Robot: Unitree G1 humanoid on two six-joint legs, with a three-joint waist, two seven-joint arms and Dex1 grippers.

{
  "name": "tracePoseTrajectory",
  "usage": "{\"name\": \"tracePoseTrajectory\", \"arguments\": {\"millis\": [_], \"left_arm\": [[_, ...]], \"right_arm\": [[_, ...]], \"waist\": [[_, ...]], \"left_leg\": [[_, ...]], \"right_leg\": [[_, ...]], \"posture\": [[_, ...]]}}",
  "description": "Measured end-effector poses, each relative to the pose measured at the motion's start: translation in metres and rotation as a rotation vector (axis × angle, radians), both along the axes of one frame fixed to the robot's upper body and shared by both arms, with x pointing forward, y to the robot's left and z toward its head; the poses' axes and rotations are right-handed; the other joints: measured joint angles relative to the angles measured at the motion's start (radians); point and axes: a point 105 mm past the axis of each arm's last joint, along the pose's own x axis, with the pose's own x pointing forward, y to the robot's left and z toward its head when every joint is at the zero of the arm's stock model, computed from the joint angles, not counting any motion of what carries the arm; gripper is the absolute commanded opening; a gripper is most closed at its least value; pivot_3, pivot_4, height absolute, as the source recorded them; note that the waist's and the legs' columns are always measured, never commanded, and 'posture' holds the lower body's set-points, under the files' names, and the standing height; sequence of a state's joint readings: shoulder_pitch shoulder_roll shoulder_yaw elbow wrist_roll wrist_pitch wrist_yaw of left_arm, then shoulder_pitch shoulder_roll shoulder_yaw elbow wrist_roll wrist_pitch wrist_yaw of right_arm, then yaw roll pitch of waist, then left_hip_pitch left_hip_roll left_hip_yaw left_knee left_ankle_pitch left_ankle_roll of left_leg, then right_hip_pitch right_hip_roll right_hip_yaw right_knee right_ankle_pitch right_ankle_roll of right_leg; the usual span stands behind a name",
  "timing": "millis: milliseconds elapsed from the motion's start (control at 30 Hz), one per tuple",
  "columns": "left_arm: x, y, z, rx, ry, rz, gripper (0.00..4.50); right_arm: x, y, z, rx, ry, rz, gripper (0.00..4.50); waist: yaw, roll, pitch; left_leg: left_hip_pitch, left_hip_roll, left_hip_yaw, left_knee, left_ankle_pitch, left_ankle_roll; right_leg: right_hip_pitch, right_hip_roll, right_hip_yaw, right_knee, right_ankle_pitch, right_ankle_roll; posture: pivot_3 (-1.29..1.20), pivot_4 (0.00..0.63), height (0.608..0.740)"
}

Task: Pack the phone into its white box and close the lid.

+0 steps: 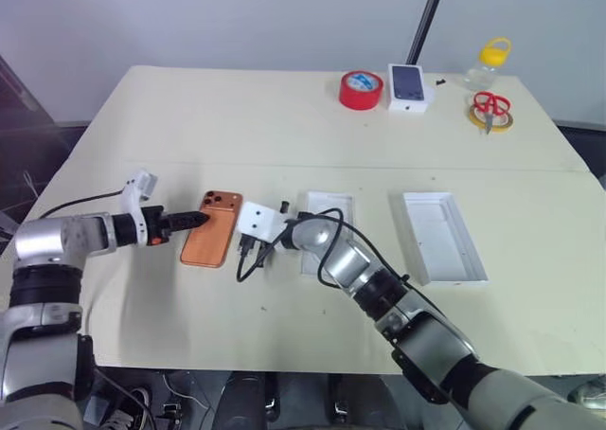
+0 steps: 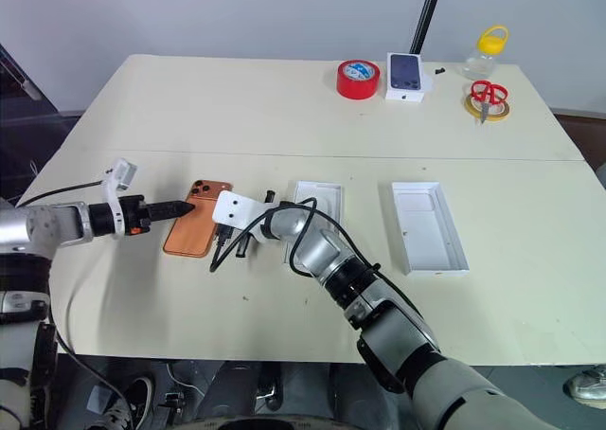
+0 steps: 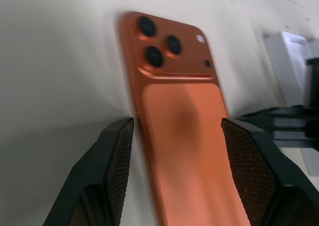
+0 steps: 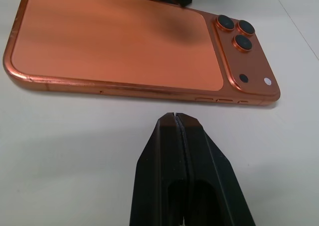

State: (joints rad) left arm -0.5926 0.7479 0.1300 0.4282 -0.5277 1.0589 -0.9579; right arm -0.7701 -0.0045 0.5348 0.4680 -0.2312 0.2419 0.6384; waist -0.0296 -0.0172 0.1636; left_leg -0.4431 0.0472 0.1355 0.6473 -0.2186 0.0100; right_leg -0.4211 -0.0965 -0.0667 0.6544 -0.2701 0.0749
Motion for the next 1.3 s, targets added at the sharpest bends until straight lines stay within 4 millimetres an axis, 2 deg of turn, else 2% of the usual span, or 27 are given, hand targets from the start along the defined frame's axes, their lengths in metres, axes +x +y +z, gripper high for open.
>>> {"name": "tracePoseTrajectory", "arguments": {"millis": [300,500,600,667,933,1000,1067,1267,1300], "left_arm": [[-0.005,-0.026,-0.004,-0.088,0.050,-0.060,2.95],[-0.004,-0.021,-0.006,-0.139,0.075,-0.034,2.95],[-0.004,-0.017,-0.007,-0.172,0.092,-0.018,2.07],[-0.006,-0.016,-0.011,-0.181,0.121,-0.008,1.13],[-0.011,-0.017,-0.015,-0.217,0.166,-0.013,1.13],[-0.012,-0.018,-0.015,-0.229,0.179,-0.015,0.57],[-0.014,-0.024,-0.006,-0.294,0.178,-0.041,0.02],[-0.017,-0.021,-0.009,-0.339,0.202,-0.016,0.02],[-0.017,-0.022,-0.009,-0.358,0.207,-0.015,0.01]], "right_arm": [[0.002,-0.003,-0.001,-0.001,0.005,-0.008,0.02],[0.002,-0.003,-0.001,0.000,0.002,-0.005,0.02],[0.002,-0.003,-0.001,0.001,0.000,-0.003,0.00],[0.001,-0.003,-0.002,0.003,-0.001,-0.001,0.00],[0.001,-0.006,-0.003,0.004,-0.006,-0.002,0.00],[0.000,-0.006,-0.003,0.005,-0.008,-0.002,0.00],[0.000,-0.007,-0.003,0.004,-0.008,-0.004,0.00],[-0.006,-0.013,0.002,0.078,0.038,-0.008,0.00],[-0.009,-0.016,0.007,0.126,0.076,0.002,0.26]], "waist": [[0.003,0.003,-0.004],[0.003,0.003,-0.004],[-0.002,0.003,-0.004],[-0.006,0.003,-0.004],[-0.011,0.002,-0.004],[-0.012,0.002,-0.004],[-0.012,0.002,-0.004],[-0.014,0.002,-0.004],[-0.013,0.002,-0.003]], "left_leg": [[0.001,-0.001,0.000,0.001,0.001,0.002],[0.001,0.000,0.000,0.001,0.002,0.003],[0.000,0.000,0.000,0.001,0.002,0.003],[0.000,0.000,0.000,0.000,0.002,0.003],[0.000,0.000,0.000,0.000,0.002,0.003],[0.000,0.000,0.000,0.000,0.002,0.003],[0.001,0.000,0.000,0.000,0.002,0.003],[0.000,0.000,0.000,0.000,0.002,0.003],[-0.001,0.000,0.000,0.000,0.002,0.003]], "right_leg": [[0.002,0.000,0.000,0.000,0.000,0.001],[0.002,0.000,-0.001,0.000,0.001,0.002],[0.001,0.001,-0.001,0.000,0.001,0.002],[0.001,0.001,-0.001,0.000,0.001,0.002],[0.001,0.001,-0.001,0.000,0.001,0.003],[0.001,0.001,-0.001,0.000,0.001,0.003],[0.002,0.001,-0.002,0.000,0.001,0.003],[0.001,0.001,-0.001,0.000,0.001,0.003],[0.001,0.001,-0.001,0.000,0.001,0.003]], "posture": [[0.00,0.150,0.733],[0.00,0.150,0.733],[0.00,0.150,0.733],[0.00,0.150,0.733],[0.00,0.150,0.733],[0.00,0.150,0.733],[0.00,0.150,0.733],[0.00,0.150,0.733],[0.00,0.150,0.733]]}}
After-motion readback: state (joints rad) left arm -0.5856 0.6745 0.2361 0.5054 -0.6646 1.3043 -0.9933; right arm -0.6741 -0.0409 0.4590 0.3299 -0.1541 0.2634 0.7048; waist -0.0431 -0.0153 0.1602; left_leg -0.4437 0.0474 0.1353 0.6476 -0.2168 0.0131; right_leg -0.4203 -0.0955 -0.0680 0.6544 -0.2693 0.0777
